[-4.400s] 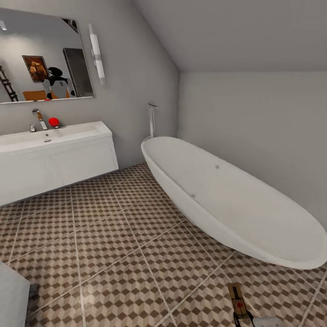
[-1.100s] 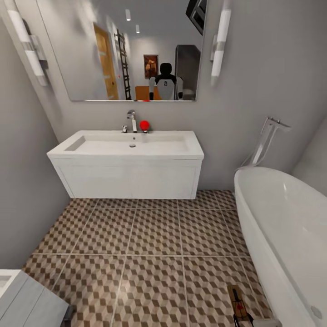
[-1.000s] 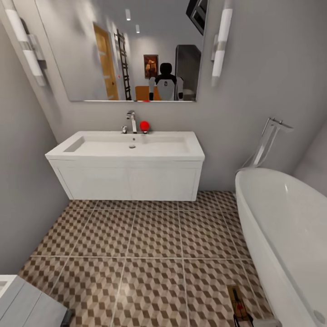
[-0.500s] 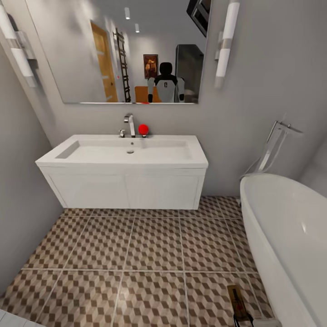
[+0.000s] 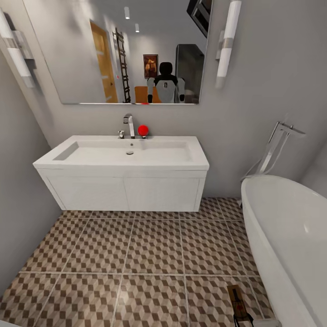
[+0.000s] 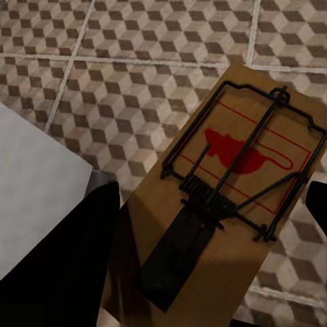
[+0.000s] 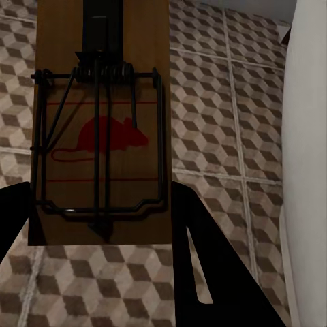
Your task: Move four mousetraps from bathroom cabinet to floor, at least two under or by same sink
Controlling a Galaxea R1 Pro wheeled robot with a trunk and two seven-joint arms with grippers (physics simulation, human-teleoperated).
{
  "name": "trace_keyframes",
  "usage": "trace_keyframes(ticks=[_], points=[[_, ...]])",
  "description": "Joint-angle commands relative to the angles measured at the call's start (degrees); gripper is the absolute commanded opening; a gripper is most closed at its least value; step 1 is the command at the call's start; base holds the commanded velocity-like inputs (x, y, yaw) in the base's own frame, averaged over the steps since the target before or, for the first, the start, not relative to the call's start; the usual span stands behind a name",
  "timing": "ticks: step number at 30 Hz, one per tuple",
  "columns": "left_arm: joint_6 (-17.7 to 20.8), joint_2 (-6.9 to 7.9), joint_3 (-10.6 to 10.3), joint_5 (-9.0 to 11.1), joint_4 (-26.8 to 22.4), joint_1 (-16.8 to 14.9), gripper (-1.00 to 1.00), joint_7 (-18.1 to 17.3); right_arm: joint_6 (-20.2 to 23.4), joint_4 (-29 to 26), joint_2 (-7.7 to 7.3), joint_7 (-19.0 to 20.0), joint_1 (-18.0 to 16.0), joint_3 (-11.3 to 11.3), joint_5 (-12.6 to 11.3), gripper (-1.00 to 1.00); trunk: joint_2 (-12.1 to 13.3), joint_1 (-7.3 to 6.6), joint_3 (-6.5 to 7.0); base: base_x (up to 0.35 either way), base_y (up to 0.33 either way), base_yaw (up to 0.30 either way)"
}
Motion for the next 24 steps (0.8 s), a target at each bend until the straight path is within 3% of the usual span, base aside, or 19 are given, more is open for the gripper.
trace_keyframes(ticks=[1, 7, 24], points=[[-0.2, -0.06, -0.5, 0.3, 0.0, 0.0, -1.00, 0.3, -0.1, 0.0, 0.00, -0.2, 0.0, 0.0, 0.3, -1.00, 0.0, 0.00, -0.05, 0.000, 0.000, 0.000], [-0.2, -0.82, -0.5, 0.3, 0.0, 0.0, -1.00, 0.3, -0.1, 0.1, 0.00, -0.2, 0.0, 0.0, 0.3, -1.00, 0.0, 0.00, -0.05, 0.000, 0.000, 0.000], [-0.1, -0.95, -0.3, 0.3, -0.6, 0.0, -1.00, 0.7, 0.0, 1.9, 0.18, 0.1, 0.0, 0.2, 0.3, -1.00, 0.0, 0.00, -0.05, 0.000, 0.000, 0.000]])
